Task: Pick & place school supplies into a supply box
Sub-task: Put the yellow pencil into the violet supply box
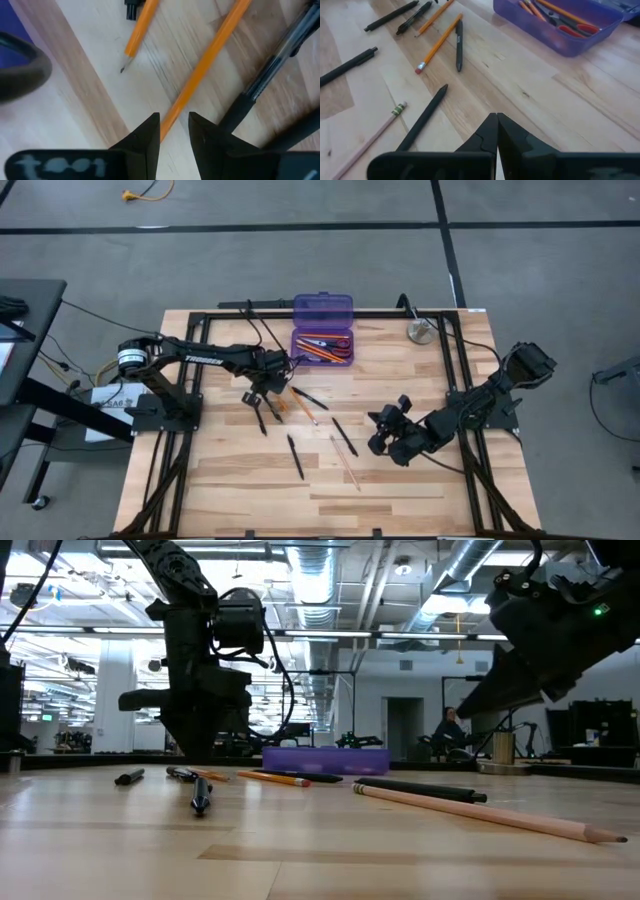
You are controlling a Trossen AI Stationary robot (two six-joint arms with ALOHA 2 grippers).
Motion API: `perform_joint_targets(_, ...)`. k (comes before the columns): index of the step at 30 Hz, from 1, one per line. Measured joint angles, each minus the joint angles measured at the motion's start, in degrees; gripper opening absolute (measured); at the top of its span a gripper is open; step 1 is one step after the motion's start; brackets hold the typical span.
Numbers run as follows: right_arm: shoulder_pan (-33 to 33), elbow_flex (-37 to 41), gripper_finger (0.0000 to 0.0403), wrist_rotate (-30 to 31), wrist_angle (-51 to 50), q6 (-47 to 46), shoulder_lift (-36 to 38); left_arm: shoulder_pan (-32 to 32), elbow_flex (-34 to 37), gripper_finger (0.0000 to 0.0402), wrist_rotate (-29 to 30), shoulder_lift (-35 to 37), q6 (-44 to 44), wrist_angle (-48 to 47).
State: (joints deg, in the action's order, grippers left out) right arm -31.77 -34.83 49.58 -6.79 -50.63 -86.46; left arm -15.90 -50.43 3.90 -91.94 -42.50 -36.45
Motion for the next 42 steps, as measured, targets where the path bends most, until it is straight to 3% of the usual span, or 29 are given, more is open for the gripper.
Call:
perform_joint_targets(31, -0.02, -0.02, 0.0, -1.75, 0.04, -0.44, 0.0, -1.33, 0.0, 0.0092, -2.07, -0.02, -0.42, 0.86)
perform_joint_targets(42, -0.02, -0.02, 0.0, -1.75, 0.04, -0.42, 0.0, -1.33, 2.58, 0.0092, -0.1, -0.07, -1.48, 2.52)
